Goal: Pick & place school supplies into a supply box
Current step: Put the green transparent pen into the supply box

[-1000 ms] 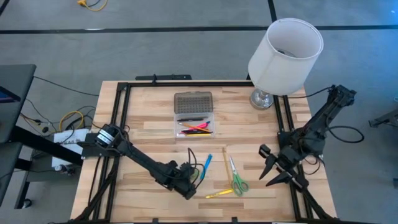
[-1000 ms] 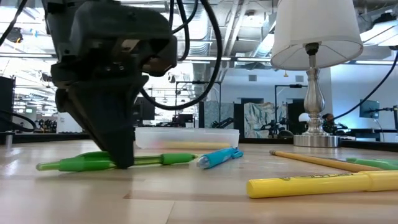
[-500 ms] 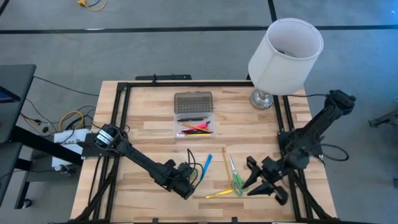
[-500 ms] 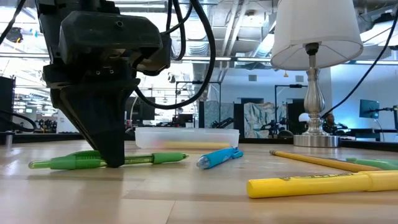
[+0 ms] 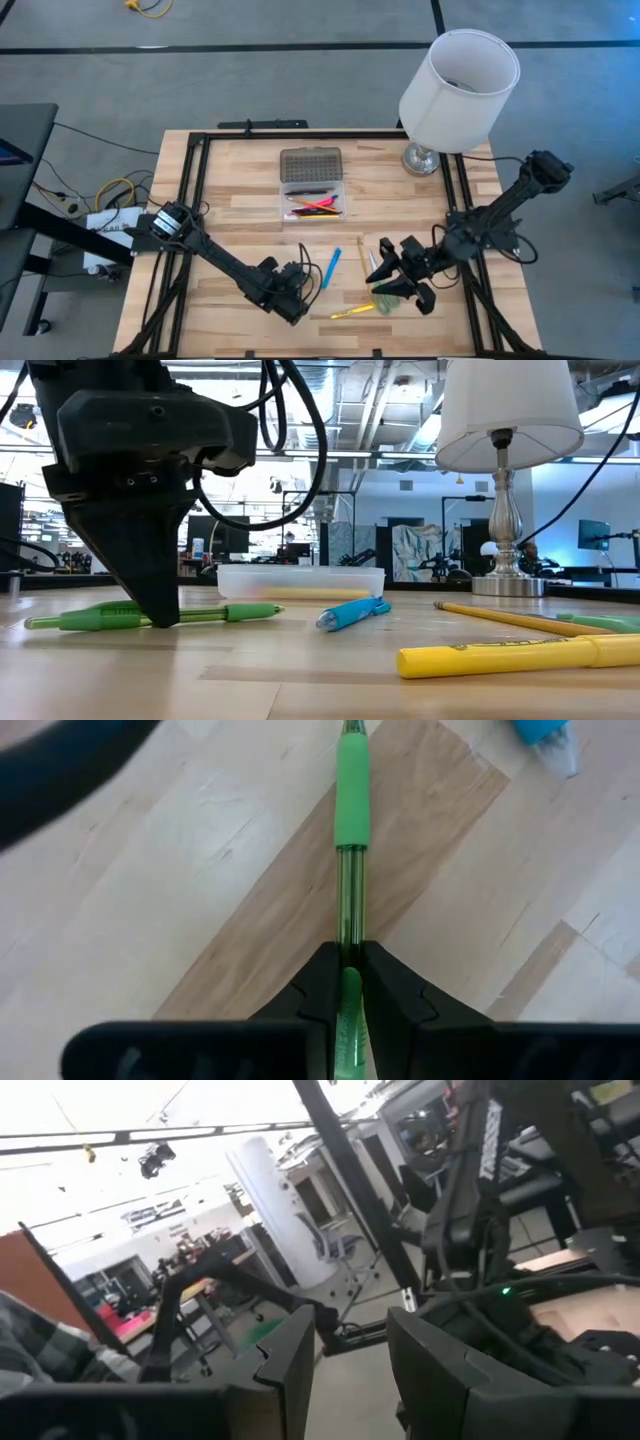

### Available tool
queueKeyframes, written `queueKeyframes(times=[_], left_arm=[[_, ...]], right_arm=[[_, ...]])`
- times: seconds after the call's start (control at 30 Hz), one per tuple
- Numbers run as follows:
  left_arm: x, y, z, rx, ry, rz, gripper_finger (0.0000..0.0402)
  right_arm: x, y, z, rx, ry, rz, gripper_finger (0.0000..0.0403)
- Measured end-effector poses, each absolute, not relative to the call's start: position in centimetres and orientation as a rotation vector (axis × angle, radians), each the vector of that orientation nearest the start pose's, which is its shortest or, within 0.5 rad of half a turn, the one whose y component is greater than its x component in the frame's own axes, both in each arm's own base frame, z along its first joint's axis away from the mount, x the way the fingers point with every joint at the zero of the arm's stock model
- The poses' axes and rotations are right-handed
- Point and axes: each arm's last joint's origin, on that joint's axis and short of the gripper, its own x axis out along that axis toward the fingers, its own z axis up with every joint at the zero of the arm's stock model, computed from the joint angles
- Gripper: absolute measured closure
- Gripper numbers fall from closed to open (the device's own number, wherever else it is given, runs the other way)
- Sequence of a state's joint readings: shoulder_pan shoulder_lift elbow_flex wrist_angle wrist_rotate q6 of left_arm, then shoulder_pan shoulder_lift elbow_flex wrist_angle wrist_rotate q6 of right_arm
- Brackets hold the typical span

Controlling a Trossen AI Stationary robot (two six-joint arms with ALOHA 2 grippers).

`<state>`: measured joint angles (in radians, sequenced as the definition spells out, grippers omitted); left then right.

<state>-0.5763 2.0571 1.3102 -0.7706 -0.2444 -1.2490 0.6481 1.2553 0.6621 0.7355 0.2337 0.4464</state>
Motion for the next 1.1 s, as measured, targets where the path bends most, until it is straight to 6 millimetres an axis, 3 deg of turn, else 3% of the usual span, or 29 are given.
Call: queueKeyframes(times=[0.43,1.1], left_arm=[[32.0,-19.4,12.5,-0.375,1.299,0.569,0.0310],[34.6,-16.0,12.9,-0.434,1.407,0.426,0.0306]], right_arm=[[22.3,15.2,27.7,0.483,-0.006,0.406,0.0283],[22.0,15.8,27.1,0.458,0.054,0.416,0.0283]])
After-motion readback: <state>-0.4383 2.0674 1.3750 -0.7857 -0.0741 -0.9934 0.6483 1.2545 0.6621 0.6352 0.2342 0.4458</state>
